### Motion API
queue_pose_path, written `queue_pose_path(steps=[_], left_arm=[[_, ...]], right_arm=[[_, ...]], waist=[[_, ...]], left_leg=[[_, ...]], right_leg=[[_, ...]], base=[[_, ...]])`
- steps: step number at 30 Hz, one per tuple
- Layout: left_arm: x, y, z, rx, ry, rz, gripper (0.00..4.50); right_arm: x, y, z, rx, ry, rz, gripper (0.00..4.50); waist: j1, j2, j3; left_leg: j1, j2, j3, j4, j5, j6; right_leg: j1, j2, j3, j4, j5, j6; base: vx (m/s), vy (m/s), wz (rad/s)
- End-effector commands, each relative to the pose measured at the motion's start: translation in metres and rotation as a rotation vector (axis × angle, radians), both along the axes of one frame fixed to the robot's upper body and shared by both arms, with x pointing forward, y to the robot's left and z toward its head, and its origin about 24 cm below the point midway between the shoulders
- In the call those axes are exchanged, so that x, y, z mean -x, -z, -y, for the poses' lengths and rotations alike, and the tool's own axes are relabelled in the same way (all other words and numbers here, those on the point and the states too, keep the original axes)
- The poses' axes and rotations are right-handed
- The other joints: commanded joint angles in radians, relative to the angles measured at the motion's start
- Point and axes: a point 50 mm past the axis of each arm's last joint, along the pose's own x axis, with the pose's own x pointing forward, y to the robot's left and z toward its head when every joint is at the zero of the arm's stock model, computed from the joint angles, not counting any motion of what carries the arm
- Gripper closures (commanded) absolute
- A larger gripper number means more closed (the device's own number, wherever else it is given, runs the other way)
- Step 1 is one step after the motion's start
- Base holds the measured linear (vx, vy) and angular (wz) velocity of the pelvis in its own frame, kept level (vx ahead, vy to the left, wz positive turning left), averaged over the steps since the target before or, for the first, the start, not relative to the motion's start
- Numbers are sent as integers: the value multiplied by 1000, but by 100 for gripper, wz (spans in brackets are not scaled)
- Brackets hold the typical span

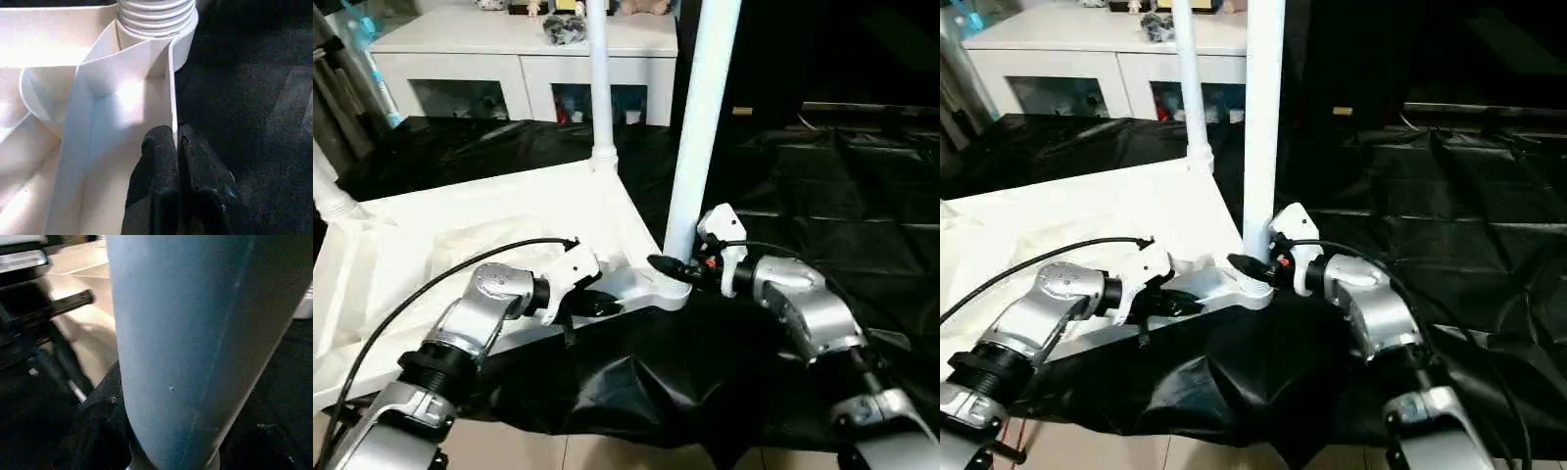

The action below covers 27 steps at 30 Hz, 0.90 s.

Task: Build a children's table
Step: Insert table leg to table base, then rotate leg to tighten

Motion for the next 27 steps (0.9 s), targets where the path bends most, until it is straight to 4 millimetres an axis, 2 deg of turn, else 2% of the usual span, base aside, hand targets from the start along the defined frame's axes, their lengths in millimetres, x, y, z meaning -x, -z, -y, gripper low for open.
queue_pose_path(steps=[1,2,4,6,8,9,10,12,15,17,19,20,21,22,24,25,27], left_arm=[[11,7,1,-47,121,-35,450],[13,7,1,-48,148,-35,450],[17,4,0,-47,221,-38,450],[18,2,0,-46,253,-35,450],[18,1,0,-46,259,-35,450],[17,0,0,-47,263,-34,450],[14,-2,-1,-45,259,-27,450],[11,-4,-1,-36,236,-22,450],[6,-5,-1,-28,190,-10,450],[1,-5,-1,-23,130,1,450],[-3,-5,1,-12,71,6,450],[-7,-6,4,5,25,1,450],[-9,-6,6,17,-2,-3,450],[-11,-7,8,24,-27,-1,450],[-14,-9,12,30,-68,-4,450],[-17,-9,15,28,-104,1,450],[-24,-10,21,19,-187,15,450]], right_arm=[[13,29,1,51,-62,-137,262],[15,30,2,49,-80,-147,262],[19,31,5,57,-141,-146,262],[21,32,6,57,-172,-143,262],[23,32,7,61,-190,-145,262],[25,33,7,63,-207,-147,262],[26,35,8,65,-222,-149,262],[26,36,8,64,-225,-148,262],[23,37,6,53,-187,-140,262],[16,39,4,34,-106,-123,262],[8,40,3,13,7,-117,262],[1,42,4,11,105,-114,262],[-3,43,4,11,163,-114,262],[-5,45,3,13,205,-119,262],[-8,47,0,16,258,-122,262],[-10,48,-3,16,289,-129,262],[-13,52,-10,24,347,-144,262]], waist=[[5,-1,-41],[5,-2,-42],[10,8,-42],[12,7,-43],[13,12,-44],[12,9,-44],[14,14,-44],[13,10,-44],[14,11,-42],[13,6,-38],[9,8,-33],[5,4,-29],[0,5,-26],[-3,5,-25],[-11,7,-22],[-13,12,-23],[-31,14,-22]], left_leg=[[5,20,-6,-76,-380,17],[3,20,-5,-76,-374,18],[6,22,-3,-77,-369,16],[6,23,-2,-77,-360,16],[8,23,-2,-77,-361,14],[8,23,-1,-77,-361,14],[9,23,-1,-77,-362,13],[9,23,0,-77,-365,12],[10,22,0,-77,-383,7],[12,20,0,-78,-406,4],[16,19,-5,-80,-447,-11],[20,16,-8,-79,-472,-18],[25,15,-12,-79,-497,-27],[22,13,-16,-79,-504,-28],[22,11,-21,-79,-528,-33],[24,10,-22,-79,-536,-32],[25,10,-28,-81,-574,-29]], right_leg=[[34,-44,35,-88,-377,-185],[35,-42,35,-85,-362,-191],[36,-40,35,-80,-313,-212],[39,-40,35,-77,-285,-223],[39,-39,34,-74,-265,-232],[41,-39,34,-74,-253,-238],[41,-39,34,-72,-249,-243],[42,-39,34,-73,-250,-246],[40,-40,34,-76,-287,-240],[37,-40,34,-82,-338,-230],[32,-46,33,-88,-435,-207],[27,-46,31,-96,-507,-184],[21,-47,28,-104,-577,-158],[23,-49,24,-108,-625,-132],[22,-49,16,-118,-678,-98],[21,-49,13,-119,-683,-95],[23,-45,-2,-126,-675,-89]], base=[[0,0,0],[0,0,0],[0,0,0],[0,0,0],[0,0,0],[0,0,0],[0,0,0],[0,0,0],[0,0,0],[0,0,0],[0,0,0],[-55,-3,-4],[-55,-3,-4],[-61,3,-9],[-59,12,-12],[0,0,0],[0,0,0]])
